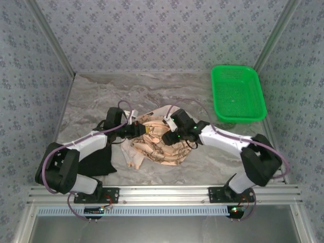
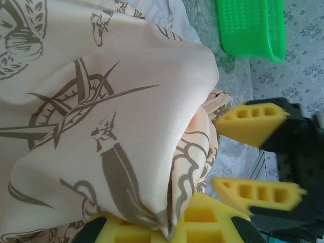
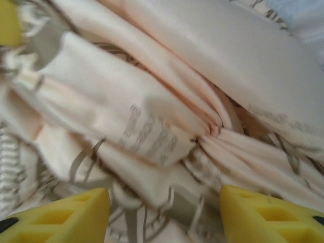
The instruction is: Fold the inside-out t-shirt
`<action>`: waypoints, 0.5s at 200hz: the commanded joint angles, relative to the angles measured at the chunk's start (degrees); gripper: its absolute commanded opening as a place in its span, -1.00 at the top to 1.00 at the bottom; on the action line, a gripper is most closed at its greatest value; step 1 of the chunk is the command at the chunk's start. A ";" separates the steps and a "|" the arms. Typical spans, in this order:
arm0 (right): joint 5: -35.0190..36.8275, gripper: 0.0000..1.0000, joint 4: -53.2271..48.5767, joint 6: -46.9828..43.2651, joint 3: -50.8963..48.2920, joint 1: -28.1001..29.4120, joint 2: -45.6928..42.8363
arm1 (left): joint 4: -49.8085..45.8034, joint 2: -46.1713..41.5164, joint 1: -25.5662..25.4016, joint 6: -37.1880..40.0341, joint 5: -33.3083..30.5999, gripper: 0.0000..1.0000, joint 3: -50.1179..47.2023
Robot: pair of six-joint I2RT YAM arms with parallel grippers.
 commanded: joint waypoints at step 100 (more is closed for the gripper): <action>-2.15 1.00 -2.81 -6.66 -4.83 -20.13 -24.10 | -11.91 -9.78 17.74 -4.11 -6.15 1.00 6.84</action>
